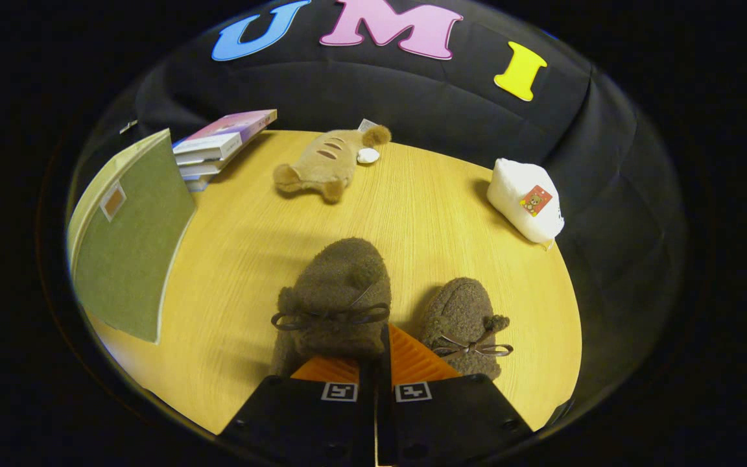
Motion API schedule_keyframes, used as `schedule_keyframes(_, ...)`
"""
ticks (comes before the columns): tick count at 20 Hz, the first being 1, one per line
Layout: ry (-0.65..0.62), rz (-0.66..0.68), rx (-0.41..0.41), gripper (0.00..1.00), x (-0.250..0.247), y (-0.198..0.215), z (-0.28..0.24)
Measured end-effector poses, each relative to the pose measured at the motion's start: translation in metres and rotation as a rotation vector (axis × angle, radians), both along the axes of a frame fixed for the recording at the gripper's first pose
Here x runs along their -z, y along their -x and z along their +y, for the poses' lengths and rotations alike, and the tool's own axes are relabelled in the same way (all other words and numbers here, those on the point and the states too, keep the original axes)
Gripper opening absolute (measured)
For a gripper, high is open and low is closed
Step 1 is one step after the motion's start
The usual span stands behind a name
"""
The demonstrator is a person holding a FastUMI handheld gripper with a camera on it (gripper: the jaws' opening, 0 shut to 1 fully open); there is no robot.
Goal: Open the storage box then place both shoes into the box .Put the left shoe in first, then the right shoe, with the right side of both shoes facing outward in a uniform manner.
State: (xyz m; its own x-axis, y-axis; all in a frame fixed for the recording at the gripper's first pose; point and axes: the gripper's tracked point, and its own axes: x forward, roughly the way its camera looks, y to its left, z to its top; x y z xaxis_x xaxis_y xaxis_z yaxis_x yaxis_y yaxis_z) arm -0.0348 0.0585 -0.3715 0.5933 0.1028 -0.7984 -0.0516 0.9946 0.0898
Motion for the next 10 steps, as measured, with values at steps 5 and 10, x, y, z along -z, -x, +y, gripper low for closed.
schedule_keyframes(5,-0.078,-0.056,-0.014,0.06,-0.073,-0.005,0.014)
schedule_keyframes(10,-0.171,-0.07,-0.053,0.06,-0.153,-0.022,0.061)
